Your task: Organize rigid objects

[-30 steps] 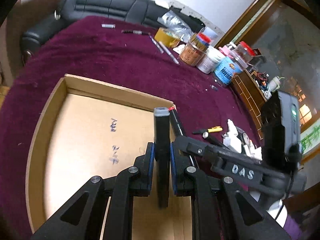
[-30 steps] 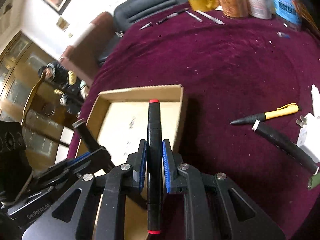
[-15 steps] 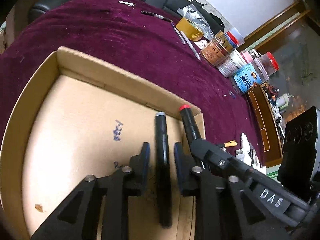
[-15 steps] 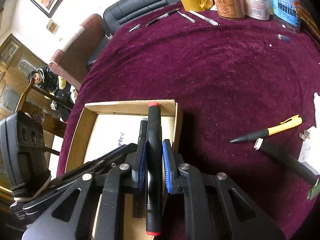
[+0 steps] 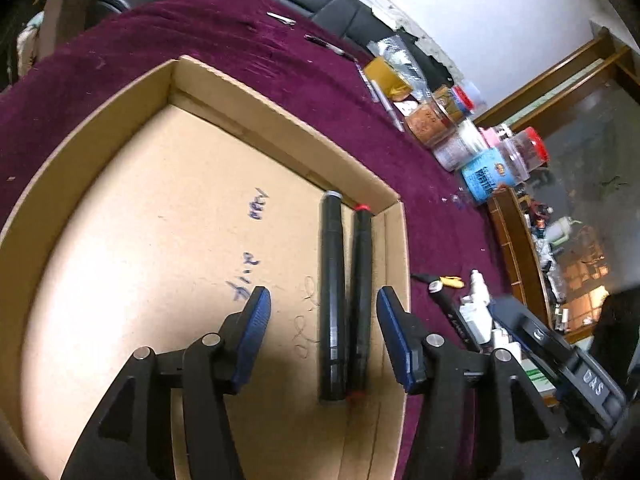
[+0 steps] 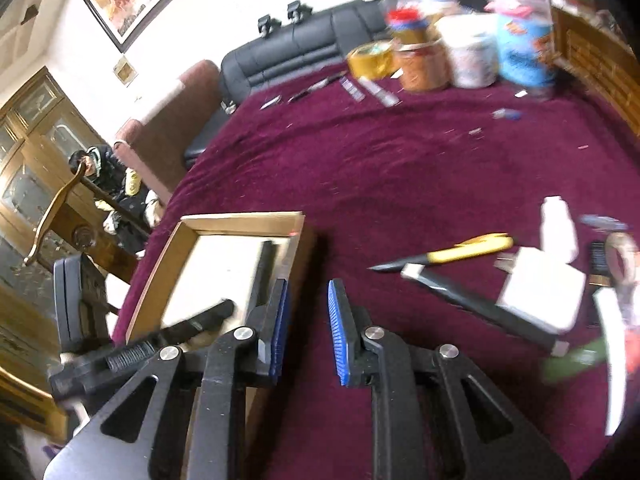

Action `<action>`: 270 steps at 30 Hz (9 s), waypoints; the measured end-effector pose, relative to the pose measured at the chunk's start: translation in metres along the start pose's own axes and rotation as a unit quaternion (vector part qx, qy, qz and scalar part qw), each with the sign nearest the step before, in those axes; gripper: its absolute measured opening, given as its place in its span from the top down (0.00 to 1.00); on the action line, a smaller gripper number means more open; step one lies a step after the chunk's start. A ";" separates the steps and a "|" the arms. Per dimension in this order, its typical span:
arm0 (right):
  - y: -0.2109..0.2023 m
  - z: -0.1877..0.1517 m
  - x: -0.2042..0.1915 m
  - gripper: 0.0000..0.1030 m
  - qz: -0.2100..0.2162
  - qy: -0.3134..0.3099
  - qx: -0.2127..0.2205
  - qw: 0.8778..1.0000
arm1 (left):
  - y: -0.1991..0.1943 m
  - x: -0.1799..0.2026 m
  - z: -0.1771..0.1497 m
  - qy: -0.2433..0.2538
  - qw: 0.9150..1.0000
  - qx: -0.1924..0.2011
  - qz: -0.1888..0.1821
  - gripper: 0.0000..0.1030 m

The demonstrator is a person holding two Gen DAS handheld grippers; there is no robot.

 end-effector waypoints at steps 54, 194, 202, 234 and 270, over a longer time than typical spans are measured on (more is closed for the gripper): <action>-0.024 -0.037 0.090 0.75 0.006 -0.037 -0.010 0.999 | -0.030 0.165 -0.081 0.140 0.990 -0.008 -0.029 0.37; 0.155 -0.033 -0.145 0.52 -0.016 -0.048 -0.112 0.992 | -0.153 -0.064 -0.062 0.020 0.976 0.111 0.187 0.41; 0.068 -0.054 -0.147 0.46 0.001 -0.136 -0.003 0.991 | -0.148 -0.037 -0.075 0.050 0.956 0.120 0.263 0.37; -0.144 -0.026 0.230 0.44 -0.145 0.128 0.148 0.970 | -0.032 0.172 -0.119 0.257 0.954 -0.031 0.151 0.37; -0.028 -0.066 0.099 0.79 0.025 -0.057 -0.087 0.994 | -0.009 0.183 -0.137 0.283 0.941 -0.069 0.171 0.37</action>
Point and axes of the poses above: each gripper's, at about its wrist camera, not at the fingertips, and y roughly the way its jaws point, x to its right, z to its top, the point moved 1 cm from there along y, roughly the way its jaws point, and after that the axes turned 14 degrees about y, right-handed, at the moved point
